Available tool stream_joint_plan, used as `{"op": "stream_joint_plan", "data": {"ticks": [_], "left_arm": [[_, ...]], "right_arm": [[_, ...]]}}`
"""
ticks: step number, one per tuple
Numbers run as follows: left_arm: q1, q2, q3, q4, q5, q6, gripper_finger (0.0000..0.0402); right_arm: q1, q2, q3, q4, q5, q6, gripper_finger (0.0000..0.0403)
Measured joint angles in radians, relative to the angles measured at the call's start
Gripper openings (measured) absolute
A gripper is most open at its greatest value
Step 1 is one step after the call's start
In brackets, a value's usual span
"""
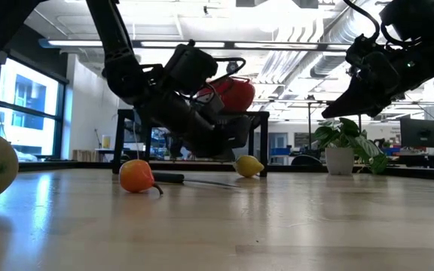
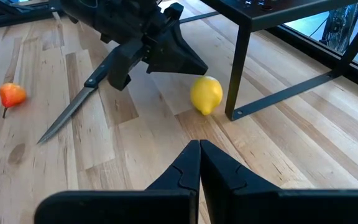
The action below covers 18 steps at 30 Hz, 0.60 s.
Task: Pick & Place Fruit
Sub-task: Put the lemon into the colander on the shelf
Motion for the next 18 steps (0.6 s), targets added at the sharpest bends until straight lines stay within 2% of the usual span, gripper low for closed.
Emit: {"op": "stream_joint_plan", "data": {"ticks": [2,8,10,15,18], "left_arm": [[0.000,0.000,0.000,0.000,0.007,0.001,0.0000],[-0.013,0.000,0.000,-0.005,0.159,0.004,0.0000],[-0.033,0.000,0.000,-0.011,0.163,0.004,0.0000],[-0.089,0.000,0.000,0.012,0.098,0.004,0.0000],[-0.109,0.000,0.000,0.008,-0.007,0.004,0.0000]], "right_arm": [[0.000,0.000,0.000,0.000,0.000,0.000,0.0003],[0.000,0.000,0.000,0.000,0.000,0.000,0.0003],[0.000,0.000,0.000,0.000,0.000,0.000,0.0003],[0.000,0.000,0.000,0.000,0.000,0.000,0.0003],[0.000,0.000,0.000,0.000,0.000,0.000,0.0003]]}}
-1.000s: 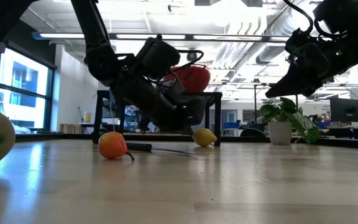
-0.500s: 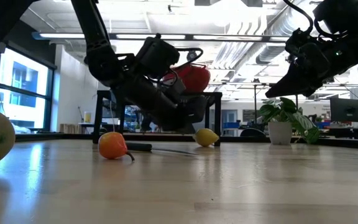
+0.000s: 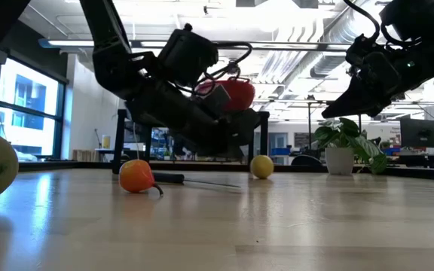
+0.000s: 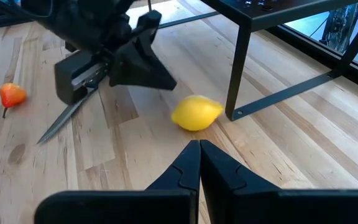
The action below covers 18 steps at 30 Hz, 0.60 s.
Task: Pick & Place Fruit
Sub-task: Put the lemon into the colander on the shelf
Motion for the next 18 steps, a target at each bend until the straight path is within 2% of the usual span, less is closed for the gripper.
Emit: {"op": "stream_joint_plan", "data": {"ticks": [3,9,18], "left_arm": [[0.006,0.000,0.000,-0.006,-0.053,-0.008,0.0000],[0.026,0.000,0.000,-0.007,0.000,-0.040,0.0000],[0.024,0.000,0.000,0.007,-0.006,-0.038,0.0000]], "right_arm": [[0.000,0.000,0.000,0.000,0.000,0.000,0.0003],[0.000,0.000,0.000,0.000,0.000,0.000,0.0003],[0.000,0.000,0.000,0.002,0.000,0.000,0.0003]]}}
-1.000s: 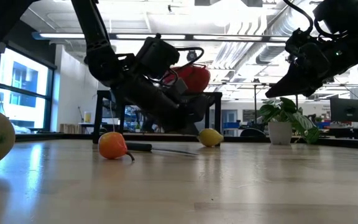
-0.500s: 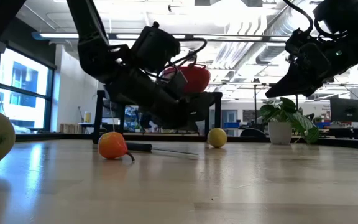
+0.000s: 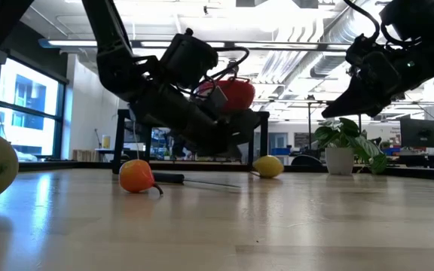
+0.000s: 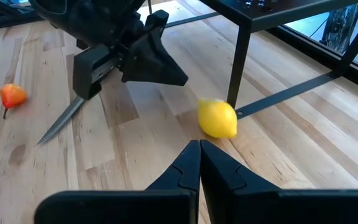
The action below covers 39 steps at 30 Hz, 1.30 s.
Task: Pick & Place Fruit
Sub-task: Put the lemon into the colander on the shelf
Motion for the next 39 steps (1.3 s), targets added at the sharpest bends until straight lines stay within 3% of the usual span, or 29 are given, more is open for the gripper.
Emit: {"op": "stream_joint_plan", "data": {"ticks": [5,12,28,39], "left_arm": [[-0.001,0.000,0.000,0.030,-0.026,-0.001,0.0000],[0.000,0.000,0.000,0.037,-0.020,-0.001,0.0000],[0.000,0.000,0.000,0.035,-0.013,-0.029,0.0000],[0.000,0.000,0.000,0.029,0.010,-0.048,0.0000]], "right_arm": [[0.000,0.001,0.000,0.006,-0.052,0.003,0.0003],[-0.006,0.070,0.000,0.072,-0.046,0.007,0.0003],[-0.120,0.640,0.001,0.664,-0.013,0.055,0.0003],[-0.190,0.816,0.137,0.671,-0.029,-0.013,0.0003]]}}
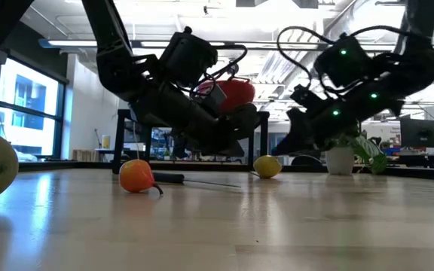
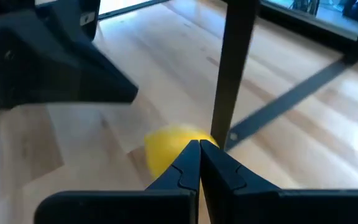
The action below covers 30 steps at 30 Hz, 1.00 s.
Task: Pick & Place Fruit
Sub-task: Put the lemon into the colander on the shelf
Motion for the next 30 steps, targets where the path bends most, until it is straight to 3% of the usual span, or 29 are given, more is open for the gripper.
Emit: {"op": "stream_joint_plan", "data": {"ticks": [7,20,26,30], "left_arm": [[0.000,0.000,0.000,-0.005,0.022,0.000,0.0000],[0.000,0.000,0.000,-0.046,0.022,0.004,0.0000],[-0.001,0.000,0.000,-0.092,0.058,0.000,0.0000],[-0.019,-0.002,0.000,-0.097,0.046,0.021,0.0000]], "right_arm": [[-0.056,0.005,0.086,-0.170,-0.010,-0.092,0.0003],[-0.086,0.005,0.096,-0.216,-0.390,-0.112,0.0003],[-0.043,0.005,0.096,-0.217,-0.395,-0.111,0.0003],[0.008,0.001,0.096,-0.229,-0.274,-0.117,0.0003]]}}
